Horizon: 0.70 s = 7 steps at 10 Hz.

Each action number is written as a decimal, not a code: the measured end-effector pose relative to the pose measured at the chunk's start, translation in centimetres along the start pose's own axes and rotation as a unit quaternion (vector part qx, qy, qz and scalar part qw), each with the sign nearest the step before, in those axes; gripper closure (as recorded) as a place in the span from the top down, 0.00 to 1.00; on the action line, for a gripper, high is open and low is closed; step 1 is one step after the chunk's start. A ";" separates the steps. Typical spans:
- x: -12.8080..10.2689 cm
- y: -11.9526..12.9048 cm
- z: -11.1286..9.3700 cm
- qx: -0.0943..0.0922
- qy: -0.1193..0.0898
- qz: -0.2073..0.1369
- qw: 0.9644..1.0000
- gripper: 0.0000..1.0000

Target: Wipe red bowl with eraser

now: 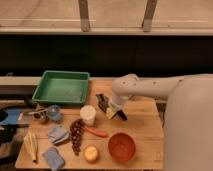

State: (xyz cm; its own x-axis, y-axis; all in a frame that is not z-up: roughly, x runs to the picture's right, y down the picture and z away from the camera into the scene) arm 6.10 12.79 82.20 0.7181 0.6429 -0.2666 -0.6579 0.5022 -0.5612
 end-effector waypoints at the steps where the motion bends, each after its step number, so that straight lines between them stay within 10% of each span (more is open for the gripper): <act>1: 0.9 -1.2 -2.3 0.010 -0.016 0.010 1.000 0.00; 7: 9.4 -5.7 -7.8 0.049 -0.034 0.068 0.996 0.00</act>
State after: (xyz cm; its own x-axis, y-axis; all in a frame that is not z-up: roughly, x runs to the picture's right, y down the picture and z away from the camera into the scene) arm 18.43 11.45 76.74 0.6053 0.7454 -0.2793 -0.7698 0.4589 -0.4436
